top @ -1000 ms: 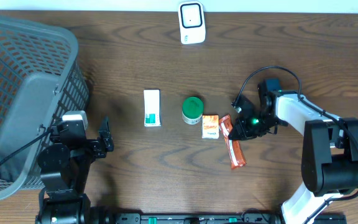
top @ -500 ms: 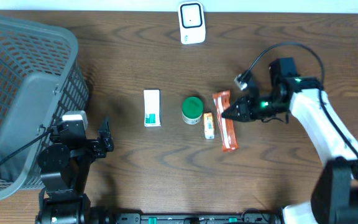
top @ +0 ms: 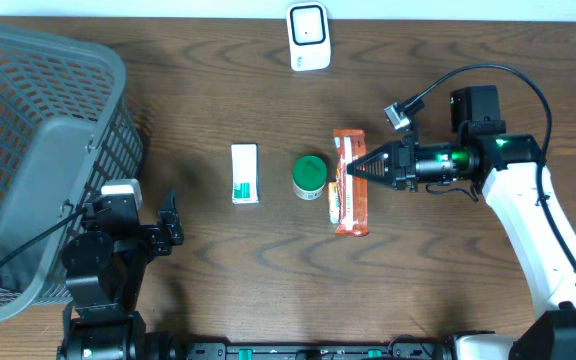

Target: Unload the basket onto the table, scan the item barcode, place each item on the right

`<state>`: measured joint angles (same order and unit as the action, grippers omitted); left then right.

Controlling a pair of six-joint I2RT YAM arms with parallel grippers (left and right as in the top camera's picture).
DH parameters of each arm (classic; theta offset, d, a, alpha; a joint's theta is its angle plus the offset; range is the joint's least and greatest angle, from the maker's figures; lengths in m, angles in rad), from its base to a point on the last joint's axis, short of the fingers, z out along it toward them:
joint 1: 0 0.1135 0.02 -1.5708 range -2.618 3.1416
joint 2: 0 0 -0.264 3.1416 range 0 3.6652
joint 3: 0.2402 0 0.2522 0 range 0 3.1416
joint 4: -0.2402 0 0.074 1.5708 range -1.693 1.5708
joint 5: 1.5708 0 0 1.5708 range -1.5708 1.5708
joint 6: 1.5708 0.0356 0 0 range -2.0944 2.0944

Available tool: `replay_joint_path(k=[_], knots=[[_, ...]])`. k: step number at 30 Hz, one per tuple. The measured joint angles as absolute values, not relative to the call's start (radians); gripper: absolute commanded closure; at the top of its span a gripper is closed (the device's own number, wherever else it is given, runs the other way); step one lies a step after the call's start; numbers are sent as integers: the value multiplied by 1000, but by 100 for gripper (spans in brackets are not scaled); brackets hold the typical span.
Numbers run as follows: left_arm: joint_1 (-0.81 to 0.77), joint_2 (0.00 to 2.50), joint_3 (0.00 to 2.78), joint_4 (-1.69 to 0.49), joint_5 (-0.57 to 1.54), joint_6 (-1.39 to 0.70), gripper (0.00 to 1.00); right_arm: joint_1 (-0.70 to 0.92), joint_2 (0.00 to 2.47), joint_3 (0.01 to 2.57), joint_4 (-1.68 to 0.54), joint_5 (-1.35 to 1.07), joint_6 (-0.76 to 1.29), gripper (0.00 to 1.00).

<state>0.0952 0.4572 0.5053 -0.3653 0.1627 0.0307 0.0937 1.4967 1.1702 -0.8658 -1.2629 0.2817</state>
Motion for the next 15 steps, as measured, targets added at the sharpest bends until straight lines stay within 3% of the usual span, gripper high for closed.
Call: replay_joint_path(k=[15], knots=[[95,457,505,-559,163,31,12,94,1497,1170,-865,-1319,320,99]])
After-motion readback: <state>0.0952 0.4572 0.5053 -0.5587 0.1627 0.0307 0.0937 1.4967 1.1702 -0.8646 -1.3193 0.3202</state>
